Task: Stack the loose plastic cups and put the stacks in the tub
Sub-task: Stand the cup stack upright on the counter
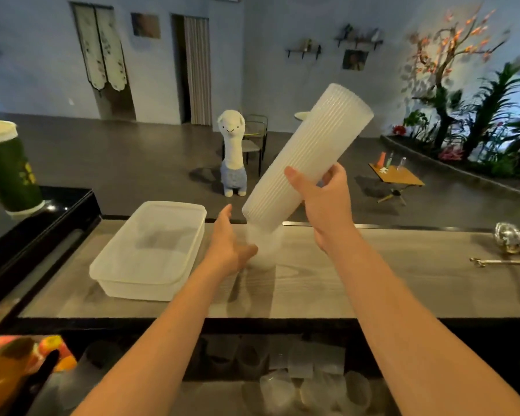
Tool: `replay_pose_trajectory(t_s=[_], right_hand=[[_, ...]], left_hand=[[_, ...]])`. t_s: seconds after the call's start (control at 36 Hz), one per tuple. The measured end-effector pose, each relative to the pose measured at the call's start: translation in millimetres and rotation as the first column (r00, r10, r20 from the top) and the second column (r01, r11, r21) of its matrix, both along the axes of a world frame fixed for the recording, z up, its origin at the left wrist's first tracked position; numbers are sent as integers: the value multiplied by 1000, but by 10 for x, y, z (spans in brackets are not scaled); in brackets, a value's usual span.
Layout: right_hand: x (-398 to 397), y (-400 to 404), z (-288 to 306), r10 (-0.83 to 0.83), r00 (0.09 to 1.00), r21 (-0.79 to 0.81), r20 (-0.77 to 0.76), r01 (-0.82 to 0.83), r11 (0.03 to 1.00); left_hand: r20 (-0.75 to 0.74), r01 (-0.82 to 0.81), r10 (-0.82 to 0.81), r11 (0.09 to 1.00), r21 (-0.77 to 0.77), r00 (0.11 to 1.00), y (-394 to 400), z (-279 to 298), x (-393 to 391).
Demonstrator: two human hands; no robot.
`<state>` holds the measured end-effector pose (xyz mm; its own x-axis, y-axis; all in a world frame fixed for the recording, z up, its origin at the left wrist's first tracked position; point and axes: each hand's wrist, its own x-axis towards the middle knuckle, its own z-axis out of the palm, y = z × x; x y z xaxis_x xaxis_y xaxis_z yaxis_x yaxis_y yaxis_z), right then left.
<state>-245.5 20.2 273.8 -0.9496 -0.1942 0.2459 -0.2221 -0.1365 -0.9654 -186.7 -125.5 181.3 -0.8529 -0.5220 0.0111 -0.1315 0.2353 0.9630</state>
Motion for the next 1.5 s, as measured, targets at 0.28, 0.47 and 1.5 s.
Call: replay_pose_trajectory(t_s=[0.28,0.47,1.5], right_hand=[[-439,-263,-283,43,997,288,-69,-21,957],[-499,-271,-337,73,990,423,-120,-15,906],[1179,1165,-2238,63,941,449,332,-216,867]], left_hand=[[-23,121,-122,991,-54,992,-69,-206,-231],[1,155,-157,974,-164,988,-62,-336,-273],[168,148,-118,973,-178,979,1295,-2067,1274]])
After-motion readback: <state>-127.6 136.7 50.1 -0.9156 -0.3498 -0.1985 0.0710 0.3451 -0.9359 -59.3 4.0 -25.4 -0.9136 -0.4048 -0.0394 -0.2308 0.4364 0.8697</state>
